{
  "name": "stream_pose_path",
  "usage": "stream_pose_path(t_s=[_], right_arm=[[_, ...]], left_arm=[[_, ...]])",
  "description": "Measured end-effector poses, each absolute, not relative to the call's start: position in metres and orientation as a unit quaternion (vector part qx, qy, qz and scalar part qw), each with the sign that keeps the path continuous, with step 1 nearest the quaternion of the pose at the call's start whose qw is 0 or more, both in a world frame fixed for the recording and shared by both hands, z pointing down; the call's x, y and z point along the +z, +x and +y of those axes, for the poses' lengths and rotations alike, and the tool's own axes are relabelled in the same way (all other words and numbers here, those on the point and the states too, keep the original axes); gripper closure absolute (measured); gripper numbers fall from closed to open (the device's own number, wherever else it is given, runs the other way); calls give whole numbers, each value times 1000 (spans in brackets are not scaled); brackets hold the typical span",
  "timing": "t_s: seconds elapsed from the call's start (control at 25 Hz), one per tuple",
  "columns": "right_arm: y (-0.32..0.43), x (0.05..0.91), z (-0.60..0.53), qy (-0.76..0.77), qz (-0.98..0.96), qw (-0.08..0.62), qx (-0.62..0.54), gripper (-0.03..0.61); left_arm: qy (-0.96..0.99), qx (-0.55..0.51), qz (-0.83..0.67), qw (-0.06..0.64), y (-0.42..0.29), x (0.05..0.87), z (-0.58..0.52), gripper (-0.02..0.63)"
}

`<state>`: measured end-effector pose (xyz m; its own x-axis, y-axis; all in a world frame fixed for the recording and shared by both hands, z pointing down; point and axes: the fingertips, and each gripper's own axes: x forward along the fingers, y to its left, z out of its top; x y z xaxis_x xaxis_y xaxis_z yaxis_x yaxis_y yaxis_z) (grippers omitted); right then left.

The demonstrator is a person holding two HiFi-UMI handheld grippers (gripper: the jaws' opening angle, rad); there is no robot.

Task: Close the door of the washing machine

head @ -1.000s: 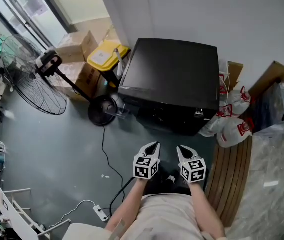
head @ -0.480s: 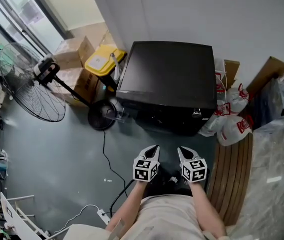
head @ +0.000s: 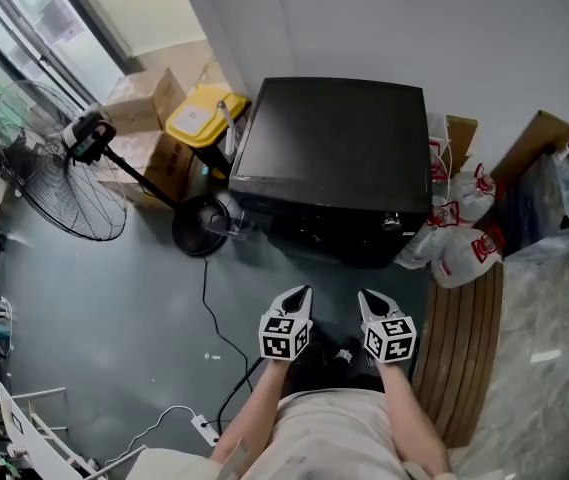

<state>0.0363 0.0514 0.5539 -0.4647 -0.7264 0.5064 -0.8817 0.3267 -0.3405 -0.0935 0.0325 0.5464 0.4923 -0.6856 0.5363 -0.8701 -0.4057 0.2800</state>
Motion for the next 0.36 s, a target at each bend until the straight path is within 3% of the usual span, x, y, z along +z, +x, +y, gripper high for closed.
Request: stream_pose_path(t_s=[0.36], right_arm=[[39,559,58,495,-809,138,287,577]], left_arm=[[821,170,-472,273,-84,555,38,607]])
